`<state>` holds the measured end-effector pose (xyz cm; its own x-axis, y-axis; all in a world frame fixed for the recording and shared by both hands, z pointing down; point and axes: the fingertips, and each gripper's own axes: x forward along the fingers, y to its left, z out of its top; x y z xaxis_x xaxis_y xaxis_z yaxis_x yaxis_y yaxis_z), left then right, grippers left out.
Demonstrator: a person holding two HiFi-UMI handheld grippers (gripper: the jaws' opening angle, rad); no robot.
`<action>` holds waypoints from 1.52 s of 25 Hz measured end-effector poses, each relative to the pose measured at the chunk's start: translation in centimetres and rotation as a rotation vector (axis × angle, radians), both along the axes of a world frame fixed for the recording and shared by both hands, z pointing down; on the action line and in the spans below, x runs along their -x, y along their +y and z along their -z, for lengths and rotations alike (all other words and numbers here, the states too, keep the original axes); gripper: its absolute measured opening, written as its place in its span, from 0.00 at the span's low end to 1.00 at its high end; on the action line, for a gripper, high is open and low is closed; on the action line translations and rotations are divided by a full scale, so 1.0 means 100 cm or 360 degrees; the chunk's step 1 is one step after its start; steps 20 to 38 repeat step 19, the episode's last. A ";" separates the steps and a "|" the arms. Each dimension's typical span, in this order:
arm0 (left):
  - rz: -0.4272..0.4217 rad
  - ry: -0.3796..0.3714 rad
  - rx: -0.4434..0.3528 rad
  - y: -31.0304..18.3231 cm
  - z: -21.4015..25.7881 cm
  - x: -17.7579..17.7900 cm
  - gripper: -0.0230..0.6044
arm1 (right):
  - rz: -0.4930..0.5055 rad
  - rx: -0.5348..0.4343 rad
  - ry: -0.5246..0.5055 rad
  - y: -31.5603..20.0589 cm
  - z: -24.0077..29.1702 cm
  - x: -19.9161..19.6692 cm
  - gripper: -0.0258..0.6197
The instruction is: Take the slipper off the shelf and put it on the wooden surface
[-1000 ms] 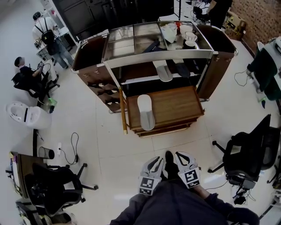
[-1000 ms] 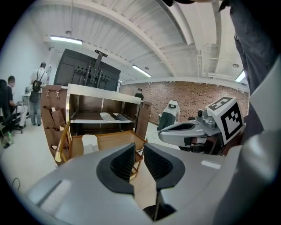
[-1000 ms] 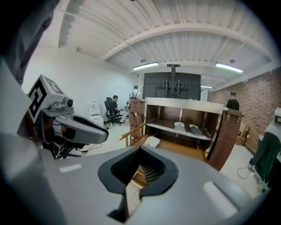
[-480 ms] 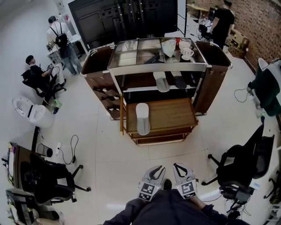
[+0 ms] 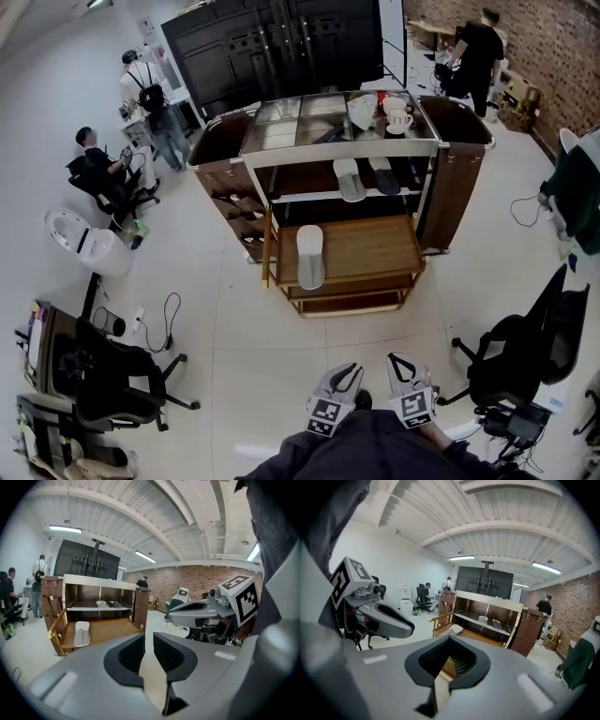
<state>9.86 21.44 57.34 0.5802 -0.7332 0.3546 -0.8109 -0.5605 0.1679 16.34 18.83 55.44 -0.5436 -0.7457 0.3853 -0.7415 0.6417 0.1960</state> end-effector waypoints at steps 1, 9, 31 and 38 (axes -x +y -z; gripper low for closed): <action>-0.0005 -0.0009 -0.0003 0.001 0.000 -0.002 0.14 | -0.0003 0.0004 -0.0008 0.003 -0.002 -0.003 0.04; -0.0041 -0.0059 -0.0029 0.005 0.006 -0.014 0.14 | -0.0037 -0.0023 -0.0056 0.005 0.004 -0.014 0.04; -0.0049 -0.0066 -0.0023 0.013 0.007 -0.013 0.14 | -0.0033 -0.0032 -0.0061 0.015 0.007 -0.014 0.04; -0.0049 -0.0066 -0.0023 0.013 0.007 -0.013 0.14 | -0.0033 -0.0032 -0.0061 0.015 0.007 -0.014 0.04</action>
